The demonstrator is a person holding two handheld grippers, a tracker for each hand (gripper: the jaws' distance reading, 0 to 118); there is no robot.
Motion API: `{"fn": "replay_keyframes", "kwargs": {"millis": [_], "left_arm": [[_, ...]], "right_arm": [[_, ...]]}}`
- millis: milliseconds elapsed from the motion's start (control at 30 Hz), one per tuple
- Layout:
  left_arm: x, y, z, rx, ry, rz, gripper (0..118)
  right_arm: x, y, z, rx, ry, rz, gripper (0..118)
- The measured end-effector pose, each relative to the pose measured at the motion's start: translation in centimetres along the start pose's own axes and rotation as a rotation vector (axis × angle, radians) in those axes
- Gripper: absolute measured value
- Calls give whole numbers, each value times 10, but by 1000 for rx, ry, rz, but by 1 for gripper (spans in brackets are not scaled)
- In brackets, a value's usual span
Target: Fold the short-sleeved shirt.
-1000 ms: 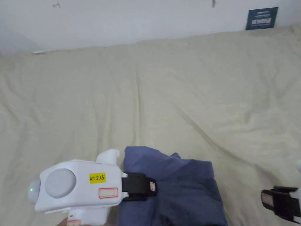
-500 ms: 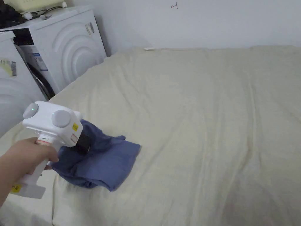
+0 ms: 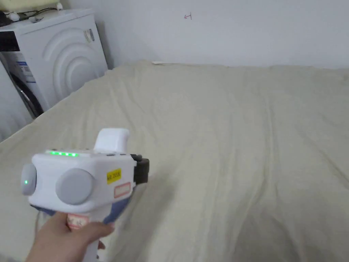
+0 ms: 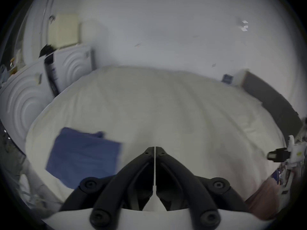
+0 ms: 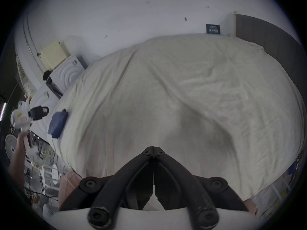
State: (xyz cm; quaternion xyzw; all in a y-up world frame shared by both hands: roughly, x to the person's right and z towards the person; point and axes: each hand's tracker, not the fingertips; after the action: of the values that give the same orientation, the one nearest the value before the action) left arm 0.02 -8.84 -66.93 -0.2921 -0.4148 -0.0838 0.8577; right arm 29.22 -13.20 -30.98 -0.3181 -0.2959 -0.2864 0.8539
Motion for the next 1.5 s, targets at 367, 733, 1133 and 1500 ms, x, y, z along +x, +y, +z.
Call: {"fn": "replay_keyframes", "kwargs": {"millis": [367,733,1133,1500], "left_arm": [[171,-26,78,580,-31,-10,1],[214,-60,113,715,90,-160,1],[209,-79,132,689,99,-89,1],[201,-88,149,698,86,-75,112]], "right_arm": [[-1,-9,99,579,-22,89,0],[-9,-57,133,880,-179,215,0],[-4,-74,151,884,-226,165,0],[-13,-86,158,907,-228,224,94]]}}
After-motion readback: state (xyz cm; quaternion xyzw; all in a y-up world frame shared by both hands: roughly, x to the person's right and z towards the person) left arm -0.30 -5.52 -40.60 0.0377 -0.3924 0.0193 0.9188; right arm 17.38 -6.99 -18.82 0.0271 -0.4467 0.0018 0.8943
